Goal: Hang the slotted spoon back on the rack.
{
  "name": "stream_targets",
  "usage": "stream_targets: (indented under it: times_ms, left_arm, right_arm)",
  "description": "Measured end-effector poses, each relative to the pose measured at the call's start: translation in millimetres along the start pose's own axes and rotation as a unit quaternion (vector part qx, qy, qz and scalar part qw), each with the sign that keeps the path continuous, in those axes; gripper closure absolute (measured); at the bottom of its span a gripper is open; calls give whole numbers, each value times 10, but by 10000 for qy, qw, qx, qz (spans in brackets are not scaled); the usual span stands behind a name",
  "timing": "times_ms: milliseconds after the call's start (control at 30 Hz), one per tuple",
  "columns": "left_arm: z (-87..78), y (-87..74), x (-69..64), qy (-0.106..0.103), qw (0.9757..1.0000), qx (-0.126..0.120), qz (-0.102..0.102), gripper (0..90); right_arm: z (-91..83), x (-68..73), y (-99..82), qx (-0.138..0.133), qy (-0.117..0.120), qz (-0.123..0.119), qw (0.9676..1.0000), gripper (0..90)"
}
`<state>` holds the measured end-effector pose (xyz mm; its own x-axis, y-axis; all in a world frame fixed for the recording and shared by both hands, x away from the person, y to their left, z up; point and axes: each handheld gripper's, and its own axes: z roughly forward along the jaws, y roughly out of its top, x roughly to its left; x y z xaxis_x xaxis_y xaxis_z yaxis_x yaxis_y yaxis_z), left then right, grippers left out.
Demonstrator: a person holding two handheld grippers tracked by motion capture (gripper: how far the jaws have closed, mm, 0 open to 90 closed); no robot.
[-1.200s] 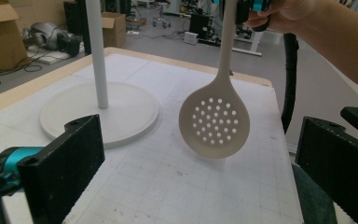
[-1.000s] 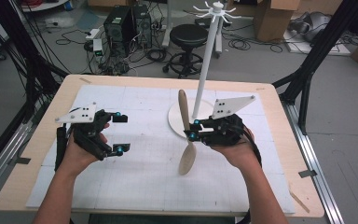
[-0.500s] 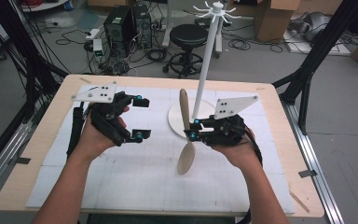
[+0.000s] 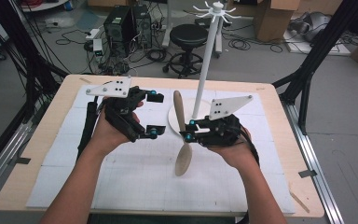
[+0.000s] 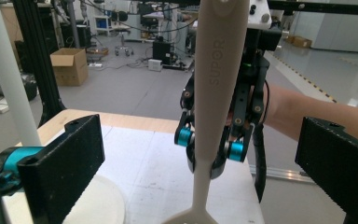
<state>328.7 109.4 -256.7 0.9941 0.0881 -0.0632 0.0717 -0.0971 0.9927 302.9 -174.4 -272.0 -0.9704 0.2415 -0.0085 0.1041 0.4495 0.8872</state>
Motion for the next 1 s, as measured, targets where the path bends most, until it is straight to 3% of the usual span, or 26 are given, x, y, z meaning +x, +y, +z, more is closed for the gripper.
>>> stream_targets:
  times_ms: [333,533,733,1000]
  left_arm:
    - [68,29,11,-58,10000,-9,18,105]
    - [81,29,15,-166,9998,71,60,259]
    - [75,34,23,-323,9995,-35,61,326]
    - [87,35,6,-345,9993,30,132,427]
  right_arm:
    - [81,24,61,12,57,-24,10000,760]
    - [125,36,105,-16,110,-101,9999,760]
    - [123,40,109,11,118,-98,9999,760]
    - [133,45,116,0,142,-113,9998,760]
